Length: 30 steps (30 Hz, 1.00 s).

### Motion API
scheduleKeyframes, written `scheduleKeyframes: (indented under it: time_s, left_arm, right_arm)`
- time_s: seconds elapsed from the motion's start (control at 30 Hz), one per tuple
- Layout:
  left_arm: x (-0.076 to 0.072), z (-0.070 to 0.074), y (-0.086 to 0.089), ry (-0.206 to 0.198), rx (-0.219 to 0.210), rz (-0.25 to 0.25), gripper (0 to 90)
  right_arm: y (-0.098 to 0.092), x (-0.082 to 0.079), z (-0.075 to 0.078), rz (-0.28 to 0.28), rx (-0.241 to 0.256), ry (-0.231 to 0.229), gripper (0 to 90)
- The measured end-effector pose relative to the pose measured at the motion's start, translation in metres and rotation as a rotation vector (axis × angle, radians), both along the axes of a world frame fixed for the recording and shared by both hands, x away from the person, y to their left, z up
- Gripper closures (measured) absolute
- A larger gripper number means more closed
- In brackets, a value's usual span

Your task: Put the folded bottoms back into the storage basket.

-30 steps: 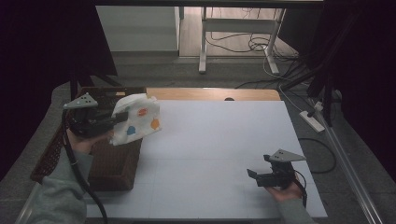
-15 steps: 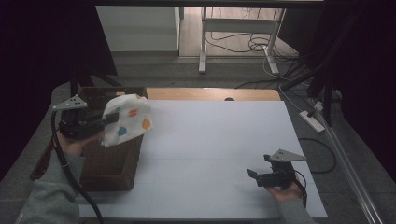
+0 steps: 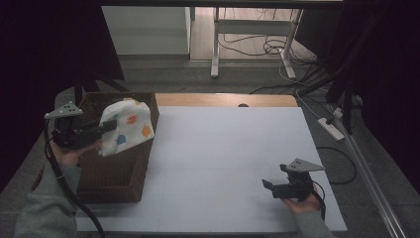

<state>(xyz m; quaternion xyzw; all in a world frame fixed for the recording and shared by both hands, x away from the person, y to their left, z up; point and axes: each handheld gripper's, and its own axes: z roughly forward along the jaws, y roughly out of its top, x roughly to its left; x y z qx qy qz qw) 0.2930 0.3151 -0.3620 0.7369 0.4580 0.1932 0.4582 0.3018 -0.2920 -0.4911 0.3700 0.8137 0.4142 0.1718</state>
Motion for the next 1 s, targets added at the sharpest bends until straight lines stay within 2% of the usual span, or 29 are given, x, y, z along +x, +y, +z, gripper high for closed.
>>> scheduleKeyframes:
  time_s: [0.63,1.0]
  left_arm:
    - [-0.001,-0.004,0.027,0.028,0.025,0.063,73.3]
    - [0.004,-0.014,0.038,0.056,0.039,0.089,73.3]
  right_arm:
    - [0.000,0.000,-0.001,0.000,0.001,0.002,8.5]
    - [0.001,0.000,-0.001,-0.001,-0.003,0.003,8.5]
